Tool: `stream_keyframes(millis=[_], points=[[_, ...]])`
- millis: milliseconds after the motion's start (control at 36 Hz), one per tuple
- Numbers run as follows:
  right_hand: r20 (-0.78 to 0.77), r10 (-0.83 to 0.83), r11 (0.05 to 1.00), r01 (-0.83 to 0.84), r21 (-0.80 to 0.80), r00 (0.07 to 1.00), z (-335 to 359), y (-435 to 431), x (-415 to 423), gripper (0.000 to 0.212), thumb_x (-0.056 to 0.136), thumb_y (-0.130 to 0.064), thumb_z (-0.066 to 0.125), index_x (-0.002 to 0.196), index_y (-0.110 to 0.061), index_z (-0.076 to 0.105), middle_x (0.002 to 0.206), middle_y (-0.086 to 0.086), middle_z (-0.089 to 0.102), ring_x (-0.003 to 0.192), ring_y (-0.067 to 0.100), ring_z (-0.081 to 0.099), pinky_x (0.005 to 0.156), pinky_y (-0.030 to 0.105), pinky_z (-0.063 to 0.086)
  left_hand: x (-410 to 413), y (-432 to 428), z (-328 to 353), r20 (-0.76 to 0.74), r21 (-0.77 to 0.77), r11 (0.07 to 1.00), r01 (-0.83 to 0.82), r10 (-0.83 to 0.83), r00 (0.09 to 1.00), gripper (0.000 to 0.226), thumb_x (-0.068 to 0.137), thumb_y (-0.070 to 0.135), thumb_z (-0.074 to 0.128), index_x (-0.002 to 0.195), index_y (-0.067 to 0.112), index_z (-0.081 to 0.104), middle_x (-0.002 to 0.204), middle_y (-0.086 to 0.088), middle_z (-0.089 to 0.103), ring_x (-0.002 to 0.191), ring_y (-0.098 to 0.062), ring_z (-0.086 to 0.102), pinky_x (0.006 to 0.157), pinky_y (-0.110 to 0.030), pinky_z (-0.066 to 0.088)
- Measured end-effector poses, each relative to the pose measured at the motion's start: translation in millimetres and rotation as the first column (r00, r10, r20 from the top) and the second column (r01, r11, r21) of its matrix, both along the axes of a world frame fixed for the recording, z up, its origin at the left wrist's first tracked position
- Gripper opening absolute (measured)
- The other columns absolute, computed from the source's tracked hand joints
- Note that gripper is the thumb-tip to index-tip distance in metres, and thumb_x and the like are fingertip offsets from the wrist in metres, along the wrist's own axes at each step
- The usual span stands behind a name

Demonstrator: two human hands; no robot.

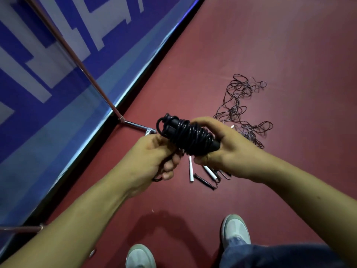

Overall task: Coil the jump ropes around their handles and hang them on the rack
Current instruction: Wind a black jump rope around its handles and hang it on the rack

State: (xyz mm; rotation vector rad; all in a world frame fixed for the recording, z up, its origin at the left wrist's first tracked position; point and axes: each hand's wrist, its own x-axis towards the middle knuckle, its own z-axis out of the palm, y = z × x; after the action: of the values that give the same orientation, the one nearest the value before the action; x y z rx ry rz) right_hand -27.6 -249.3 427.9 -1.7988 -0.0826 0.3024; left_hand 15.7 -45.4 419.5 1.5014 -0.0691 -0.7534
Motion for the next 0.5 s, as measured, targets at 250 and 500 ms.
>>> stream_keyframes(millis=[250,500], points=[[-0.24,-0.112,0.965,0.163,0.205,0.964,-3,-6,6,0.065,0.086,0.012,0.069,0.121,-0.042,0.058,0.063,-0.001,0.056,0.047,0.015,0.038,0.044,0.022,0.026,6,11,4,0.221,0.116,0.99,-0.085,0.058,0.974,0.023,0.104,0.013,0.054,0.103,-0.005,0.069,0.067,-0.013,0.055,0.052,-0.018,0.035,0.046,-0.026,0.034],[-0.369,-0.038,0.933,0.164,0.319,0.929,-3,1,-3,0.059,0.091,0.01,0.063,0.12,-0.042,0.059,0.063,0.008,0.048,0.047,0.015,0.032,0.046,0.021,0.022,6,9,13,0.283,-0.173,0.949,-0.264,0.305,0.909,0.021,0.095,0.01,0.065,0.11,-0.002,0.07,0.076,-0.018,0.068,0.054,-0.017,0.05,0.052,-0.027,0.049]])
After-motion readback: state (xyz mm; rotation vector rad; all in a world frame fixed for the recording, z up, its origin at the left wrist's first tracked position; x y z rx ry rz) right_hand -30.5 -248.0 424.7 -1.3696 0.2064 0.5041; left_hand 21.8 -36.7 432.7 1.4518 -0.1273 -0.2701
